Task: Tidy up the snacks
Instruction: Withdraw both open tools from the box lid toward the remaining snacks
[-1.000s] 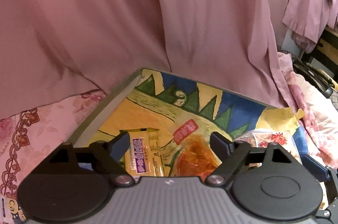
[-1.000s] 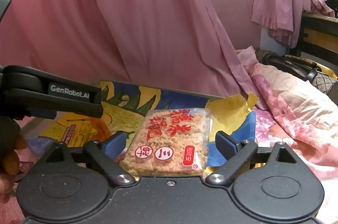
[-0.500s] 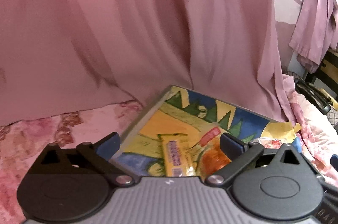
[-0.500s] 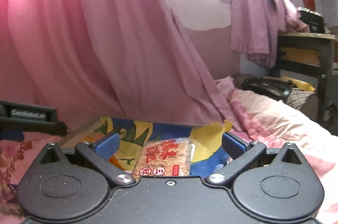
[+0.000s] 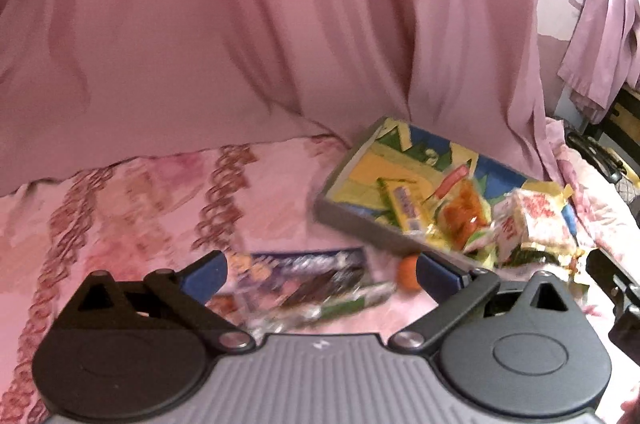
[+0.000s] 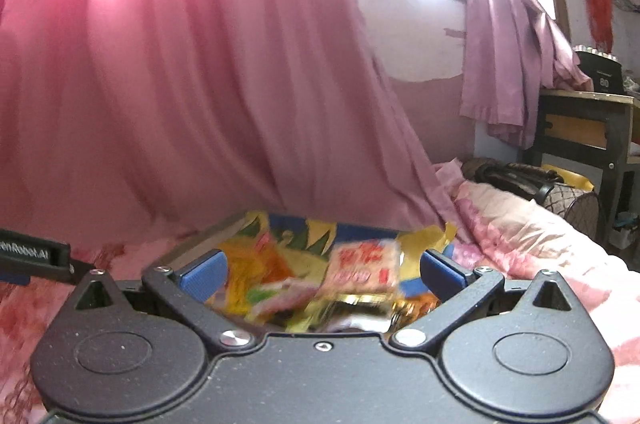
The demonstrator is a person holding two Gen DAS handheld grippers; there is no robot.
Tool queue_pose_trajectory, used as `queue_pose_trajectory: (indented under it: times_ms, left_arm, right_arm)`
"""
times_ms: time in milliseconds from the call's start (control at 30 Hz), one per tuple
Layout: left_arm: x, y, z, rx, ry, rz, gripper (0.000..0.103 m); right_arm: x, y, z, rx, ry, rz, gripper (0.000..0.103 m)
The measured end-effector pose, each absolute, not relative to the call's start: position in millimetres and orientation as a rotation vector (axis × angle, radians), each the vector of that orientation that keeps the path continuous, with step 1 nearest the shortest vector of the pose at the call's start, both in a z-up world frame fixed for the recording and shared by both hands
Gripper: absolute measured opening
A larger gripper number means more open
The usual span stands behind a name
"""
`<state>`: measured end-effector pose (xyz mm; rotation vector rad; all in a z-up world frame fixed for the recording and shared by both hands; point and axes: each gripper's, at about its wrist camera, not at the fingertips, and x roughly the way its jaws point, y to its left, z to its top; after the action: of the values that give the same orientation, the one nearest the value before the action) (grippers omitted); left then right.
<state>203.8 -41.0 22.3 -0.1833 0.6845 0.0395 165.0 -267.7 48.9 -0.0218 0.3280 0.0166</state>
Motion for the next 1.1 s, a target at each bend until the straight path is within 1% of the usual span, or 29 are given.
queue_pose_trajectory:
  times_ms: [367,533,800,1100]
  left_arm:
    - [151,-11,8,-0.148,0.723,0.015,0.102]
    - [135,-2,2,-0.111,0.732,-0.003,0.102]
    - [127,5,-7,-0.067,0.75,-0.036,0.102]
    - [131,8,-17,-0.028,0.758,-0.072,0.102]
  right_arm:
    - [117,-225,32,-0.094,0.449,0.113,0.102]
    - [101,-219,28,-0.065,0.487,0.123,0.102]
    - [88,-213,21,-0.05,0.542,0.12,0.102]
    - [93,-207,8,-0.074,0.595,0.122,0.102]
